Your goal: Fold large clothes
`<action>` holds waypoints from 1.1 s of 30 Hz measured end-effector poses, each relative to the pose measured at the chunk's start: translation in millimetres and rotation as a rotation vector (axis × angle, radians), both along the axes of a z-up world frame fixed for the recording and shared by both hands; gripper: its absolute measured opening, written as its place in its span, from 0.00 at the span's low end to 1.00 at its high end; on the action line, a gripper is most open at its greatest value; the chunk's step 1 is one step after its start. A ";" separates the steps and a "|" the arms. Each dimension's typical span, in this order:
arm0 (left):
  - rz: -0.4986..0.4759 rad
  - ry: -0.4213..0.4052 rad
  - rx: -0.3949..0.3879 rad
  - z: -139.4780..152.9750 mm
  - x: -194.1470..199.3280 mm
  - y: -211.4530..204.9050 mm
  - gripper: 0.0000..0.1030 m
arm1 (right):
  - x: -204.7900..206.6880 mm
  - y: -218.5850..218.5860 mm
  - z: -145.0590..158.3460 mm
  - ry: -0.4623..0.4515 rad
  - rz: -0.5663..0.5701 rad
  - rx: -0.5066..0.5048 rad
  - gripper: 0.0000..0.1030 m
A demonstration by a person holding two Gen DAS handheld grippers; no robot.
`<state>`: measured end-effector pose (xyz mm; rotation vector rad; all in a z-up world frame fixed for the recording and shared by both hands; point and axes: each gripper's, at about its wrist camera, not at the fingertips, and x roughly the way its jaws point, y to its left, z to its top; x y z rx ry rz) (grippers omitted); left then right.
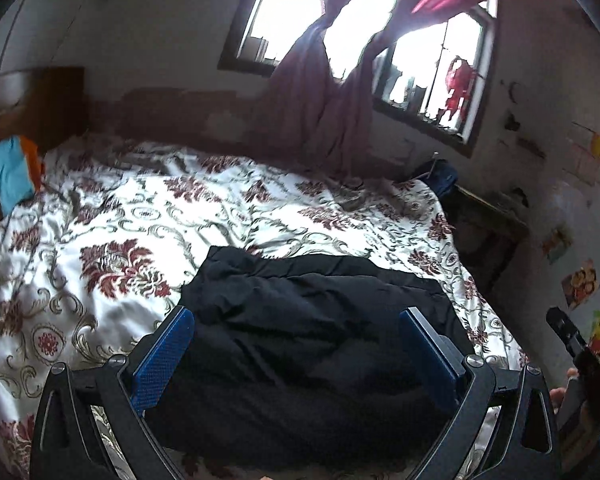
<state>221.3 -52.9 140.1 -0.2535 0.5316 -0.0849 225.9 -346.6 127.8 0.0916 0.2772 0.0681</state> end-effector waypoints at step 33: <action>-0.036 -0.157 0.187 -27.6 -141.9 -42.4 1.00 | -129.1 40.2 -50.1 -0.041 -0.026 -0.017 0.99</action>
